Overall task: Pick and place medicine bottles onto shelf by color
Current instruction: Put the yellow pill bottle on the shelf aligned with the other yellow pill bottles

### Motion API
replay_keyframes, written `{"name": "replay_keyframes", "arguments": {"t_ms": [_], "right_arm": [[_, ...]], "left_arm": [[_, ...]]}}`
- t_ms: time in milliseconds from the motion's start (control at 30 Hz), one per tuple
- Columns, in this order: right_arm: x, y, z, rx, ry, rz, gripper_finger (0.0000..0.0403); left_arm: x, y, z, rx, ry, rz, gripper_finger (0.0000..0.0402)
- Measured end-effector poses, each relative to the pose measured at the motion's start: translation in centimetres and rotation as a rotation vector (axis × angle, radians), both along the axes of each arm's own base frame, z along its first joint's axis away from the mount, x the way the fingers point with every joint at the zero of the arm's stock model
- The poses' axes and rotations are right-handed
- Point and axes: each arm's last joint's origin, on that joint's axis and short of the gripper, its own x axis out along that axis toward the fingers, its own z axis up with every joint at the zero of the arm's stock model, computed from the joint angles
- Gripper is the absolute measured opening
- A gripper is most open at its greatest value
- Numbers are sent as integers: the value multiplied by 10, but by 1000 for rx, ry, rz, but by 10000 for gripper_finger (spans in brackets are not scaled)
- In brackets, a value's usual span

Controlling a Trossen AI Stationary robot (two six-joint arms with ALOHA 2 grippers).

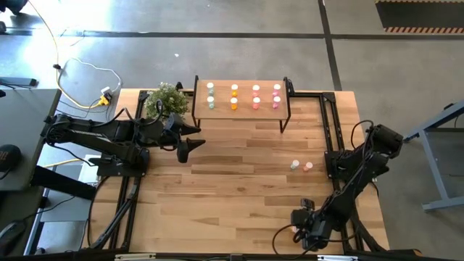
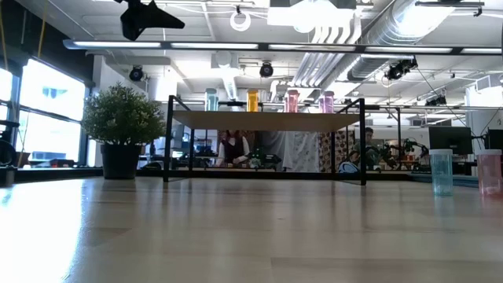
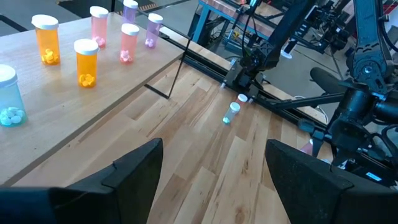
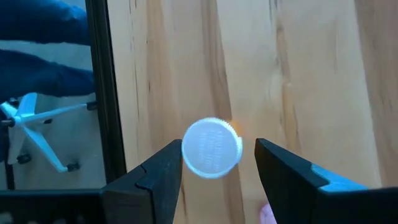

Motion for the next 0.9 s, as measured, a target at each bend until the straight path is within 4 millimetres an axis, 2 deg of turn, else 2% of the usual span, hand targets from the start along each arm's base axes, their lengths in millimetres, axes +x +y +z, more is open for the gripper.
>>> {"name": "replay_keyframes", "arguments": {"t_ms": [367, 700, 900], "right_arm": [[2, -1, -1, -11, -13, -14, 189], [4, -2, -1, -7, -11, -15, 130], [4, -2, -1, -4, -11, -15, 109]], "left_arm": [[0, 0, 0, 0, 0, 0, 275], [0, 0, 0, 1, 1, 0, 275], [0, 0, 0, 2, 1, -1, 275]]}}
